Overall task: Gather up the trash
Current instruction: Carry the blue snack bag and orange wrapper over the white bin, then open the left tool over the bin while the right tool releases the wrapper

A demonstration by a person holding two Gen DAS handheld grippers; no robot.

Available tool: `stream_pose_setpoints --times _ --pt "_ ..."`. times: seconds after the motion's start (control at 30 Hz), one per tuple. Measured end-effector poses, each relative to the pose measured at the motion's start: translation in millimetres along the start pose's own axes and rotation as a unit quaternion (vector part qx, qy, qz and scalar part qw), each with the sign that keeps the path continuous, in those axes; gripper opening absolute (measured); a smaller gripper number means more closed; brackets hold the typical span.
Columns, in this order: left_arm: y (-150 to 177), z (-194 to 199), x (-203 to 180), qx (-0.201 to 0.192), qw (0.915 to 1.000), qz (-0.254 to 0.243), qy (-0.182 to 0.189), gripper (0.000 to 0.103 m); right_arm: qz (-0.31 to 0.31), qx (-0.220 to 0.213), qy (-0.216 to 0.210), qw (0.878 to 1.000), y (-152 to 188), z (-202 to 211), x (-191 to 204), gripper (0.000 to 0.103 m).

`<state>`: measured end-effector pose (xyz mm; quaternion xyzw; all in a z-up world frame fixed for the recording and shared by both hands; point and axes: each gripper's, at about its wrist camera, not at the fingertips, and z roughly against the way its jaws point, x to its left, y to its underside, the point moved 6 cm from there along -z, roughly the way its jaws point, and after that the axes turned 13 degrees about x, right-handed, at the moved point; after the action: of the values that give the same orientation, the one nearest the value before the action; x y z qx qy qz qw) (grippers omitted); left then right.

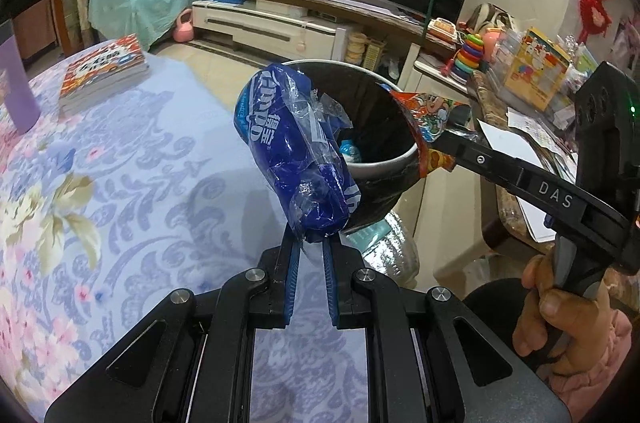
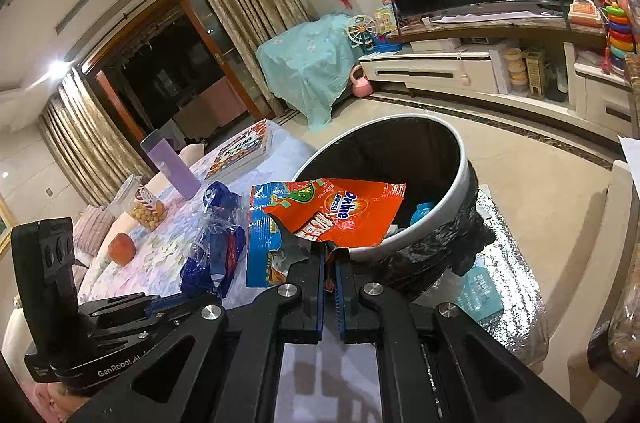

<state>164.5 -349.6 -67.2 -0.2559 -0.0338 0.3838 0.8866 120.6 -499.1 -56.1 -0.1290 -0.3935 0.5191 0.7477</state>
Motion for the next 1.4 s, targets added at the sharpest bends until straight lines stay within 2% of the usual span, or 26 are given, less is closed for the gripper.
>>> stream_pose_setpoints --times 0.7,1.17,1.4 --pt "-45 -17 -15 0.006 0.9997 -0.022 0.008 0.011 -0.004 -0.001 0.017 1.0 -30 -3 -25 0.004" --pt "-70 -36 -20 0.019 0.9994 -0.03 0.002 0.011 0.009 0.018 0.037 0.999 -46 -18 -33 0.004" --pt "-76 -45 -18 0.027 0.9992 -0.03 -0.003 0.011 0.02 0.041 0.049 0.998 -50 -31 -35 0.004"
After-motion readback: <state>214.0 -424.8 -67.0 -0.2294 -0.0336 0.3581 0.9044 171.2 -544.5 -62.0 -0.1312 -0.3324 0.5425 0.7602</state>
